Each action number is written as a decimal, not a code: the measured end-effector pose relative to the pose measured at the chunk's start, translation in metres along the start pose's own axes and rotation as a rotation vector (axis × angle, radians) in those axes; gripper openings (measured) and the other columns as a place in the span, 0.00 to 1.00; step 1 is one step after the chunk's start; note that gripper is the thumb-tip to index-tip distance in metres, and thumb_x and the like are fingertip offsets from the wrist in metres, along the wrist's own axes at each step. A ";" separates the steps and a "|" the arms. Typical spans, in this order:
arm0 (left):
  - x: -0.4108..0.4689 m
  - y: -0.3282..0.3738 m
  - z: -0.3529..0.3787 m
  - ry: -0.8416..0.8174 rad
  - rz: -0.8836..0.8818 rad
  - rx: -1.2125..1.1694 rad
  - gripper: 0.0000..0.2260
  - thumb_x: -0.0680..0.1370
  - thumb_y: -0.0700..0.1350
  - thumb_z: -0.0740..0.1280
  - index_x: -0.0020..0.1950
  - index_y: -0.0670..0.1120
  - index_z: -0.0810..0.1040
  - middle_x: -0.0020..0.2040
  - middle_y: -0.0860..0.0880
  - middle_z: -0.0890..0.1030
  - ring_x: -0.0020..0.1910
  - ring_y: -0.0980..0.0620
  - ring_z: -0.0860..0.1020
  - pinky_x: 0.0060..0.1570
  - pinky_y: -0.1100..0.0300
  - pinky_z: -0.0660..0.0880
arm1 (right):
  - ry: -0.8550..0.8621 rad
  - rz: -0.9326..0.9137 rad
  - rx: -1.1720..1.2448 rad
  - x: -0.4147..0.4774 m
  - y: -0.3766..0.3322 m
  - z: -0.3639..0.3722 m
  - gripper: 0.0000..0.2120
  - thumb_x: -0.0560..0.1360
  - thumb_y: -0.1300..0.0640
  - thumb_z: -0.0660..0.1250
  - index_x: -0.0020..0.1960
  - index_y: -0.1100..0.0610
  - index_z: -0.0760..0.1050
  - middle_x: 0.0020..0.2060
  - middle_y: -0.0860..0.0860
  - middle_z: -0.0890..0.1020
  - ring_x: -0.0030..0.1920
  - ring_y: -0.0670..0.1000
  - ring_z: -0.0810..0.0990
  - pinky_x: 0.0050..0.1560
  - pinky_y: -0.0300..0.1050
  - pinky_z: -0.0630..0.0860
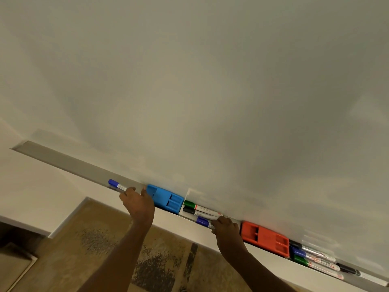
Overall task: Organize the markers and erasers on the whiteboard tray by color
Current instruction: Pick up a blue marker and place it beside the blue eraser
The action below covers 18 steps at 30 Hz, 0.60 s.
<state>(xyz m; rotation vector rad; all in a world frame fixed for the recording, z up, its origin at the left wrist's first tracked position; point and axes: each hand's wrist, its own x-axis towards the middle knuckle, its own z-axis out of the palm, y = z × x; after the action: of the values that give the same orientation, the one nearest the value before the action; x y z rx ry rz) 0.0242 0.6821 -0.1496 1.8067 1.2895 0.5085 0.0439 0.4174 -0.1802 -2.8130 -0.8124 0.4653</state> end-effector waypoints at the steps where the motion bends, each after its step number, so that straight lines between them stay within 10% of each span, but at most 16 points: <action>1: -0.004 0.001 0.000 -0.008 0.007 0.003 0.17 0.77 0.41 0.66 0.63 0.36 0.69 0.59 0.37 0.71 0.53 0.41 0.75 0.52 0.48 0.77 | 0.006 0.002 0.006 -0.001 0.000 0.000 0.16 0.78 0.58 0.61 0.66 0.52 0.68 0.63 0.51 0.73 0.62 0.51 0.70 0.61 0.46 0.67; 18: -0.158 0.030 0.030 -0.290 0.161 0.010 0.10 0.79 0.43 0.63 0.54 0.38 0.77 0.48 0.42 0.79 0.48 0.47 0.78 0.50 0.56 0.76 | 0.252 -0.076 0.051 -0.038 0.008 -0.030 0.18 0.72 0.67 0.66 0.60 0.56 0.75 0.56 0.56 0.79 0.55 0.57 0.76 0.55 0.53 0.72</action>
<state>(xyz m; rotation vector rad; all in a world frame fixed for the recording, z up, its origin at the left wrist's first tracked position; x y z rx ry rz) 0.0012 0.5225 -0.1206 1.9213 0.9569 0.3116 0.0276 0.3881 -0.1446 -2.7089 -0.8356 0.1141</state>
